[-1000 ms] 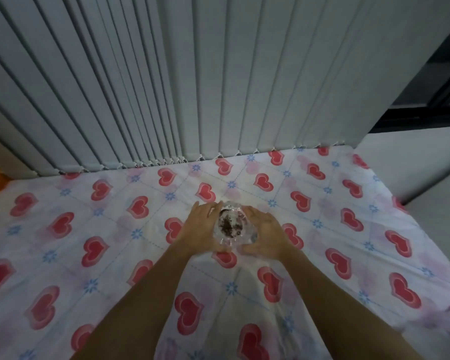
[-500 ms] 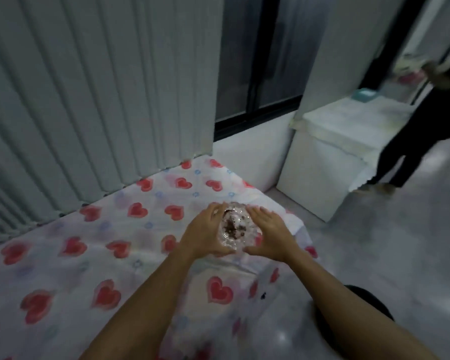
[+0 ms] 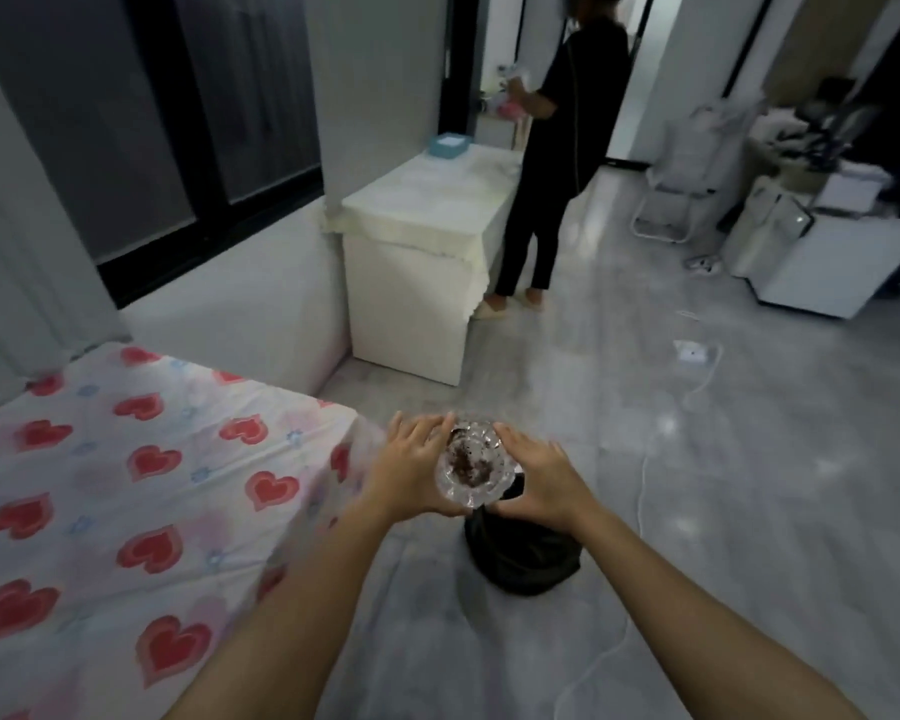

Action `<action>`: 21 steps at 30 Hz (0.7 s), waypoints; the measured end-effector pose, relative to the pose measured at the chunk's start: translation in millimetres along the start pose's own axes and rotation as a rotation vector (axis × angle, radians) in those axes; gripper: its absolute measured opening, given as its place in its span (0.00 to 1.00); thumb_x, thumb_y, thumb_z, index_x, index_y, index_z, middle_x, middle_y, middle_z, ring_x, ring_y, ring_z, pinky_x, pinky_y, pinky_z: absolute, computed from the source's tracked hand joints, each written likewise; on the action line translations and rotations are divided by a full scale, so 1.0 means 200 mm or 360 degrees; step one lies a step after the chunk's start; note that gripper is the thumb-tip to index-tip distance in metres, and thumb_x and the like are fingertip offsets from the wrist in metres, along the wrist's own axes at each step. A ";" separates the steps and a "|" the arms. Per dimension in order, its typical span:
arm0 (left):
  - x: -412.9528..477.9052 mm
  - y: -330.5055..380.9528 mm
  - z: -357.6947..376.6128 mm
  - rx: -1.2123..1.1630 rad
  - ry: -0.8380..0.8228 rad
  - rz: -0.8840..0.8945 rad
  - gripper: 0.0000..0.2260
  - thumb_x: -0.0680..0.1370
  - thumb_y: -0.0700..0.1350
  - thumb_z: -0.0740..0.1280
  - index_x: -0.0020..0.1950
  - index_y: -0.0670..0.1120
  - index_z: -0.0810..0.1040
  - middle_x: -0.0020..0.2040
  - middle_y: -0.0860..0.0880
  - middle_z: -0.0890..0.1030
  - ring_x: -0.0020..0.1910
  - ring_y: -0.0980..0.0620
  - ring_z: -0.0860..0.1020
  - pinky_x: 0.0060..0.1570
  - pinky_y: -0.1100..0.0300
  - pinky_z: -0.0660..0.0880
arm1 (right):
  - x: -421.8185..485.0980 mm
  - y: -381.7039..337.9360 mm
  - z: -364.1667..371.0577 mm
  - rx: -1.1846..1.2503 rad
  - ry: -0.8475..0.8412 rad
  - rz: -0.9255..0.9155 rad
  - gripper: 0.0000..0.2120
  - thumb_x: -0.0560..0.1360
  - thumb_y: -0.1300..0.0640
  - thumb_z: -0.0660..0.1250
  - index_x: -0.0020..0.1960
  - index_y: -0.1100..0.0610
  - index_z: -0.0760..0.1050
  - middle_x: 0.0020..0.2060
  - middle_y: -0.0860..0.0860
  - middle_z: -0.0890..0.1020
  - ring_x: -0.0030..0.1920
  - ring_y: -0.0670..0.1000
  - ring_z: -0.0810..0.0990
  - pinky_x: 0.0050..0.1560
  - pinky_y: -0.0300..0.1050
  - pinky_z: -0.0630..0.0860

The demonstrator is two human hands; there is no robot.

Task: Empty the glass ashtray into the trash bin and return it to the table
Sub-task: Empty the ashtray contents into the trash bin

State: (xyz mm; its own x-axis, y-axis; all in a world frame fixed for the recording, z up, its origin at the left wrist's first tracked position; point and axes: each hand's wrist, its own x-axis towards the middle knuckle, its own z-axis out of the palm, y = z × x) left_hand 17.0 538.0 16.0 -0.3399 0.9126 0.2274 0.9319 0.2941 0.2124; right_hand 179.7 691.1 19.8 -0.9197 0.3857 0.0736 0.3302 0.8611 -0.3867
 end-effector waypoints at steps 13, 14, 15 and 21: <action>0.43 0.38 0.33 -0.0139 -0.0382 0.0387 0.55 0.60 0.71 0.70 0.78 0.45 0.55 0.74 0.46 0.65 0.74 0.45 0.62 0.76 0.44 0.48 | -0.28 0.45 -0.02 0.1187 0.0088 0.0751 0.52 0.62 0.62 0.78 0.78 0.53 0.53 0.70 0.48 0.70 0.65 0.49 0.75 0.68 0.48 0.72; 0.44 0.38 0.36 -0.0157 -0.0415 0.0380 0.54 0.60 0.71 0.70 0.78 0.45 0.55 0.74 0.46 0.65 0.74 0.45 0.61 0.76 0.45 0.49 | -0.29 0.45 0.00 0.1388 0.0117 0.0840 0.50 0.64 0.68 0.77 0.78 0.53 0.53 0.70 0.48 0.70 0.63 0.50 0.77 0.67 0.50 0.73; 0.44 0.37 0.39 -0.0165 -0.0441 0.0379 0.54 0.61 0.70 0.71 0.77 0.45 0.55 0.74 0.46 0.65 0.74 0.45 0.61 0.75 0.45 0.49 | -0.28 0.45 0.01 0.1591 0.0198 0.0935 0.47 0.67 0.70 0.74 0.78 0.54 0.53 0.70 0.48 0.70 0.64 0.50 0.76 0.67 0.52 0.73; 0.53 0.27 0.60 -0.0206 -0.0724 0.0585 0.55 0.61 0.71 0.70 0.78 0.47 0.51 0.75 0.48 0.63 0.74 0.47 0.60 0.76 0.46 0.51 | -0.21 0.41 0.30 0.2635 0.0684 0.1715 0.13 0.80 0.51 0.63 0.59 0.56 0.78 0.52 0.56 0.85 0.46 0.50 0.84 0.44 0.44 0.79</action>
State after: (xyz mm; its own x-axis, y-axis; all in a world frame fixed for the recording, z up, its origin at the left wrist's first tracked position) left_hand 46.6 684.2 -61.8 0.1168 0.9864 -0.1159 0.9453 -0.0746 0.3174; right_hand 233.6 726.4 -69.9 -0.3365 0.6877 -0.6434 -0.1022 -0.7058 -0.7010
